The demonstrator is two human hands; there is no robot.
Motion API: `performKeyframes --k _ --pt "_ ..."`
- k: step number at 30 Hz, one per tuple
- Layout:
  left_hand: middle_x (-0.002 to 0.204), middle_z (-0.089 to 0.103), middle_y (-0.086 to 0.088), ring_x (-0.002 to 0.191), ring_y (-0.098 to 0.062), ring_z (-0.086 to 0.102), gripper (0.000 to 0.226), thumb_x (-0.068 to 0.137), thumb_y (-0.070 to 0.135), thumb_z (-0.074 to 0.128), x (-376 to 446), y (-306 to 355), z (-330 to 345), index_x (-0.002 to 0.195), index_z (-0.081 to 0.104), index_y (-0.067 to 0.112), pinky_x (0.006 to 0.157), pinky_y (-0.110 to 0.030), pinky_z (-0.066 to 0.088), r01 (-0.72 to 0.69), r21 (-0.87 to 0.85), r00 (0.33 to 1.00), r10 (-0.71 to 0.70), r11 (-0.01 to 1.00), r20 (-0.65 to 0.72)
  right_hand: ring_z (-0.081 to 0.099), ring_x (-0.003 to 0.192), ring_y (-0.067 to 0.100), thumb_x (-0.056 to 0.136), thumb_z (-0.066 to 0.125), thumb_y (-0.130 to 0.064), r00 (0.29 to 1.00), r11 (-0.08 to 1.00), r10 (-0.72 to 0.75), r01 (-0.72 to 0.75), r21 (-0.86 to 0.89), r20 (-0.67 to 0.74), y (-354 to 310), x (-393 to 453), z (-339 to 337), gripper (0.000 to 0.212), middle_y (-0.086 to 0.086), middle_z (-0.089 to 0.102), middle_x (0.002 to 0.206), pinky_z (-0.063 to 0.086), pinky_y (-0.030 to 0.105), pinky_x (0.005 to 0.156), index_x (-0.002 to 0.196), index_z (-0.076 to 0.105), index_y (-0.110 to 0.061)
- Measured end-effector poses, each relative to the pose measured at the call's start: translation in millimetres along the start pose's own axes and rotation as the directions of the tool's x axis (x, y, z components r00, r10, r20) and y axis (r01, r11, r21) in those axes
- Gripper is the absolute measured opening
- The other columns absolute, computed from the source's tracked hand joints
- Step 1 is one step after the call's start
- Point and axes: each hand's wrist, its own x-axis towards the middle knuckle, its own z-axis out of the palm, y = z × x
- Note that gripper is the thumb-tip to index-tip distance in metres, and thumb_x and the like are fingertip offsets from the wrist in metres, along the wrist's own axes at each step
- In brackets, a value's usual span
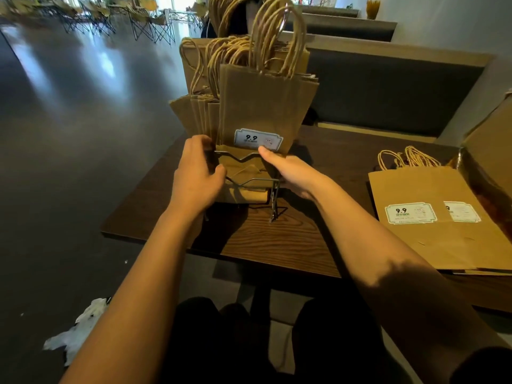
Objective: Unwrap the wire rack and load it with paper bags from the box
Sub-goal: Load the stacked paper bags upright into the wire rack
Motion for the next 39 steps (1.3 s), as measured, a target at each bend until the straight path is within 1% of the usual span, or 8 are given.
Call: performKeyframes --k 5,9,15,19,22,26,31,39 --pt "0.138 0.042 0.005 0.119 -0.013 0.056 0.049 0.092 0.017 0.067 -1.9 -7.2 -1.6 0.137 0.047 0.024 0.103 -0.043 0.053 0.031 -0.135 0.999 -0.027 0.99 0.03 0.069 0.113 0.017 0.098 0.053 -0.058 0.998 0.999 -0.045 0.045 0.003 -0.04 12.5 -3.3 0.7 0.048 0.0 0.076 0.116 0.048 0.039 0.106 0.124 0.068 -0.02" --pt "0.126 0.046 0.002 0.111 -0.011 0.055 0.027 0.094 0.017 0.062 -22.2 -13.8 4.0 0.118 0.051 0.021 0.1 -0.044 0.052 0.004 -0.213 0.976 -0.05 0.977 -0.214 0.07 0.104 0.023 0.091 0.063 -0.06 0.952 0.986 -0.159 0.139 -0.096 -0.26 14.7 -2.5 3.7 0.052 0.011 0.075 0.108 0.051 0.047 0.103 0.109 0.074 -0.012" --pt "0.126 0.051 -0.015 0.117 -0.019 0.051 0.008 0.088 0.012 0.064 -74.0 -18.1 26.8 0.094 0.064 0.006 0.093 -0.047 0.048 -0.235 0.159 0.9 0.276 0.959 -0.337 0.07 0.104 0.012 0.098 0.063 -0.041 0.921 0.977 -0.21 0.214 -0.023 -0.328 16.7 -0.8 8.7 0.019 -0.005 0.076 0.105 0.052 0.035 0.098 0.101 0.073 -0.025" --pt "0.109 0.063 -0.018 0.104 -0.032 0.059 0.019 0.085 0.018 0.057 -82.0 -11.1 38.9 0.09 0.067 0.003 0.087 -0.045 0.049 -0.477 0.245 0.837 0.521 0.844 -0.166 0.072 0.101 0.019 0.096 0.066 -0.041 0.905 0.973 -0.201 0.229 0.032 -0.374 16.7 -1.8 13.3 0.027 0.002 0.078 0.101 0.054 0.047 0.1 0.1 0.075 -0.016" --pt "0.104 0.064 -0.007 0.097 -0.026 0.061 0.027 0.091 0.024 0.052 -77.5 -13.6 53.1 0.104 0.068 0.007 0.079 -0.045 0.056 -0.394 0.228 0.914 0.352 0.891 0.204 0.072 0.1 0.019 0.097 0.064 -0.041 0.902 0.973 -0.196 0.228 0.039 -0.384 16.4 -4.8 17.8 0.028 0.002 0.078 0.1 0.054 0.048 0.1 0.104 0.075 -0.016" --pt "0.161 0.035 -0.009 0.149 -0.031 0.031 0.057 0.103 0.037 0.048 -67.3 -32.6 73.0 0.154 0.042 0.015 0.119 -0.047 0.035 -0.233 0.377 0.901 0.053 0.896 0.43 0.071 0.099 0.019 0.096 0.064 -0.044 0.899 0.978 -0.171 0.205 0.044 -0.404 14.8 -6.3 18.8 0.029 0.004 0.076 0.101 0.054 0.044 0.097 0.097 0.071 -0.015" --pt "0.17 0.012 -0.008 0.158 -0.031 0.005 0.066 0.106 0.046 0.038 -63.7 -37.3 78.6 0.164 0.016 0.023 0.125 -0.049 0.013 -0.225 0.414 0.87 -0.01 0.882 0.494 0.06 0.09 0.005 0.1 0.058 -0.044 0.933 0.993 -0.109 0.119 0.008 -0.344 7.6 -11.1 12.2 0.025 -0.004 0.067 0.098 0.043 0.024 0.074 0.092 0.064 -0.022" --pt "0.167 0.023 -0.01 0.155 -0.032 0.017 0.063 0.104 0.044 0.044 -64.1 -38.7 74.5 0.161 0.028 0.022 0.125 -0.05 0.02 -0.212 0.383 0.856 -0.019 0.899 0.517 0.037 0.144 0.019 0.071 0.035 -0.096 0.988 0.988 0.012 -0.035 -0.147 -0.152 15.3 -11.0 9.1 0.104 -0.005 0.045 0.156 0.025 0.043 0.118 0.152 0.044 -0.032"
